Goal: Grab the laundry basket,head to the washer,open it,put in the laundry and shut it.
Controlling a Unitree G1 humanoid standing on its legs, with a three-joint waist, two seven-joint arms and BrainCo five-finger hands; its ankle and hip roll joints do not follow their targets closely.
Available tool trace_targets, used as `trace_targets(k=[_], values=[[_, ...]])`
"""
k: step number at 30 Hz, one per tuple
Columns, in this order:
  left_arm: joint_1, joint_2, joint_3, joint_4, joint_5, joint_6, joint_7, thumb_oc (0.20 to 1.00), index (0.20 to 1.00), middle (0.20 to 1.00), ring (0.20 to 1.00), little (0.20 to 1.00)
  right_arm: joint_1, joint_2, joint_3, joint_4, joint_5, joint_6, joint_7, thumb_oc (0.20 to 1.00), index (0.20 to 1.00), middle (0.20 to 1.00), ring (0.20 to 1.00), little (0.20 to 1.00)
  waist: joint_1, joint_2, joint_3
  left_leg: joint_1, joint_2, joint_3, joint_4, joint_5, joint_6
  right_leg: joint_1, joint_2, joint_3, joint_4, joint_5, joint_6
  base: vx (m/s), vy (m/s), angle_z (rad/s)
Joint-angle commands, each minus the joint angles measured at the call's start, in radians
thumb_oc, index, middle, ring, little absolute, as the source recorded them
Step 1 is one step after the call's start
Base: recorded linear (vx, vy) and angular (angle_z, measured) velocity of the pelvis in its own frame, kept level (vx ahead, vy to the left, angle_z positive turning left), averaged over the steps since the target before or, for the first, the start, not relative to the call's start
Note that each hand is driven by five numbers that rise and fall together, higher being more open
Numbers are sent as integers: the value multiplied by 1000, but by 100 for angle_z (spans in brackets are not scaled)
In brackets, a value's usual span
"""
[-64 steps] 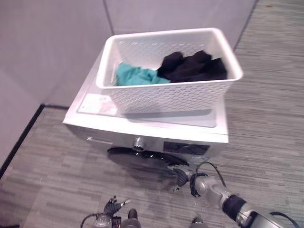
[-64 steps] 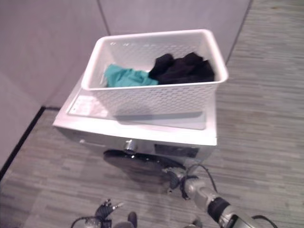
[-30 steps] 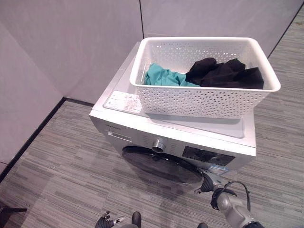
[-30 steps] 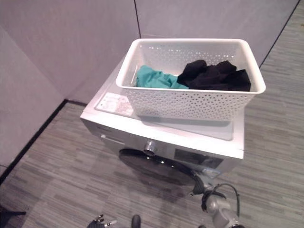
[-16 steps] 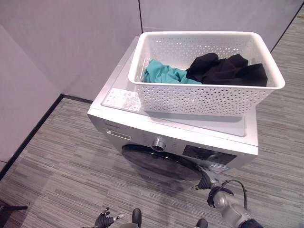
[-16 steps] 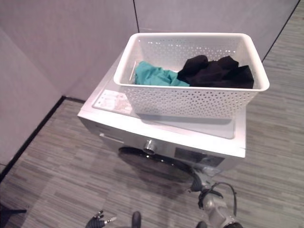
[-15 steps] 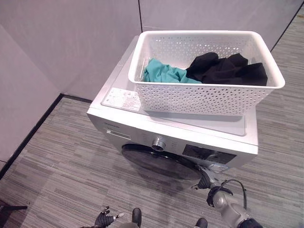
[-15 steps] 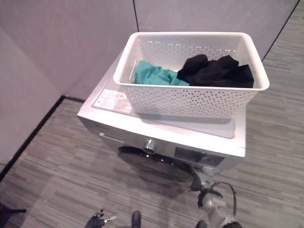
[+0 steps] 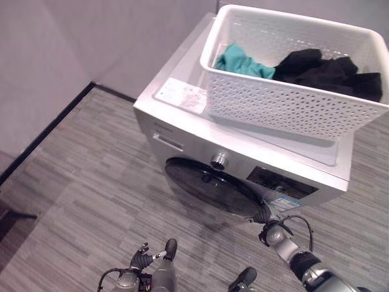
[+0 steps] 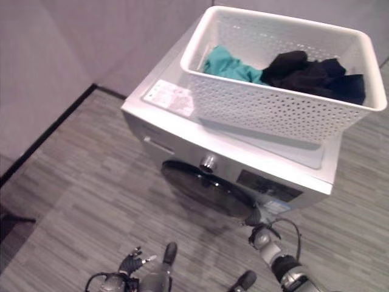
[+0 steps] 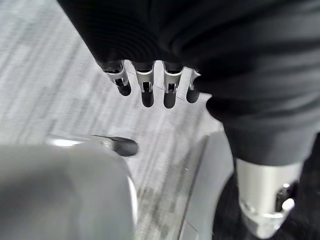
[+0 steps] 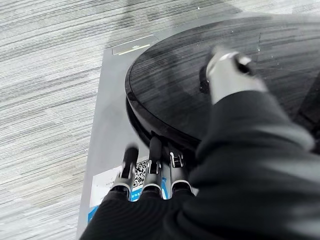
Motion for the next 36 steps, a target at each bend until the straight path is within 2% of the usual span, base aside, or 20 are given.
trace_targets(k=[1, 7, 10, 15, 17, 18, 19, 22, 25, 26, 27, 28, 30, 31, 33, 36], values=[[25, -1, -94, 29, 31, -1, 27, 1000, 1000, 1000, 1000, 1000, -127, 385, 192, 58, 158, -156, 190, 200, 200, 200, 200, 200, 178, 19, -5, 24, -25, -23, -132, 34, 68, 4, -184, 69, 136, -22, 65, 12, -22, -27], [20, -10, -99, 47, 31, -4, 33, 1000, 1000, 1000, 1000, 1000, -103, 392, 213, 52, 191, -161, 203, 203, 203, 203, 203, 203, 179, 1, -15, 25, -18, -29, -132, 31, 62, 13, -174, 57, 128, -21, 66, 24, -3, 29], [21, -13, -104, 31, 17, -7, 35, 1000, 1000, 1000, 1000, 1000, -85, 388, 221, 50, 213, -163, 215, 272, 272, 272, 272, 272, 175, -7, -16, 30, -10, -24, -132, 30, 59, 18, -167, 56, 126, -27, 64, 10, 1, -12], [20, -13, -110, 11, 6, -10, 32, 1000, 1000, 1000, 1000, 1000, -68, 379, 208, 64, 241, -165, 222, 275, 275, 275, 275, 275, 175, -11, -16, 32, -7, -26, -132, 31, 57, 18, -164, 59, 130, -32, 62, 4, -1, -2], [22, -12, -109, 7, 5, -9, 30, 1000, 1000, 1000, 1000, 1000, -63, 373, 204, 63, 245, -167, 225, 567, 567, 567, 567, 567, 174, -15, -21, 32, -6, -27, -132, 31, 56, 20, -162, 59, 131, -35, 62, 12, -2, -2], [25, -12, -108, 5, 8, -9, 29, 1000, 1000, 1000, 1000, 1000, -61, 370, 204, 63, 243, -165, 224, 931, 931, 931, 931, 931, 174, -16, -23, 34, -6, -27, -132, 30, 55, 22, -161, 58, 130, -35, 62, 0, 0, 0], [27, -8, -108, -2, 10, -12, 30, 1000, 1000, 1000, 1000, 1000, -58, 366, 200, 61, 246, -167, 225, 1000, 1000, 1000, 1000, 1000, 173, -18, -25, 34, -6, -25, -132, 30, 54, 22, -161, 56, 130, -35, 62, 0, 0, 0], [31, 49, -149, -133, 84, -42, 0, 1000, 1000, 1000, 1000, 1000, -56, 341, 193, 55, 246, -178, 232, 1000, 1000, 1000, 1000, 1000, 167, -20, -26, 40, -2, -22, -132, 26, 51, 26, -159, 57, 129, -37, 64, 8, -1, 2], [46, 165, -178, -369, 151, -61, -66, 1000, 1000, 1000, 1000, 1000, -38, 330, 171, 45, 303, -185, 264, 1000, 1000, 1000, 1000, 1000, 167, -17, -23, 59, 8, -7, -132, 15, 50, 35, -160, 61, 129, -32, 69, 27, 7, 23], [57, 208, -162, -451, 156, -49, -81, 1000, 1000, 1000, 1000, 1000, -22, 346, 153, 54, 355, -179, 275, 1000, 1000, 1000, 1000, 1000, 170, -20, -23, 72, 13, 3, -132, 8, 51, 40, -159, 67, 126, -28, 70, 39, 14, 26], [59, 224, -142, -483, 151, -46, -80, 1000, 1000, 1000, 1000, 1000, -7, 358, 141, 60, 395, -175, 286, 1000, 1000, 1000, 1000, 1000, 172, -20, -24, 80, 16, 8, -132, 4, 53, 44, -160, 67, 125, -26, 71, 70, 31, 22], [69, 241, -56, -536, 126, -21, -45, 1000, 1000, 1000, 1000, 1000, 36, 409, 84, 93, 523, -156, 298, 1000, 1000, 1000, 1000, 1000, 179, -25, -29, 106, 21, 22, -132, -6, 59, 54, -160, 74, 117, -15, 72, 56, 24, 6], [73, 245, -52, -542, 125, -17, -45, 1000, 1000, 1000, 1000, 1000, 34, 413, 85, 96, 525, -156, 298, 1000, 1000, 1000, 1000, 1000, 180, -28, -27, 109, 21, 24, -132, -7, 59, 56, -159, 77, 115, -14, 72, 39, 13, -1], [58, 256, 21, -612, 122, -10, -13, 1000, 1000, 1000, 1000, 1000, 58, 457, 72, 151, 556, -136, 298, 1000, 1000, 1000, 1000, 1000, 194, -30, -31, 128, 25, 33, -132, -15, 64, 65, -161, 75, 112, -6, 72, 55, 8, -4], [48, 297, 115, -781, 143, -11, -17, 1000, 1000, 1000, 1000, 1000, 115, 497, 92, 153, 588, -116, 331, 1000, 1000, 1000, 1000, 1000, 209, -37, -33, 161, 28, 41, -132, -24, 63, 87, -163, 71, 110, -5, 74, 83, 17, 2], [28, 340, 188, -966, 170, -39, -32, 1000, 1000, 1000, 1000, 1000, 174, 501, 112, 149, 566, -110, 365, 1000, 1000, 1000, 1000, 1000, 220, -44, -39, 178, 22, 40, -132, -31, 62, 111, -170, 59, 115, -11, 76, 64, 13, 22]])
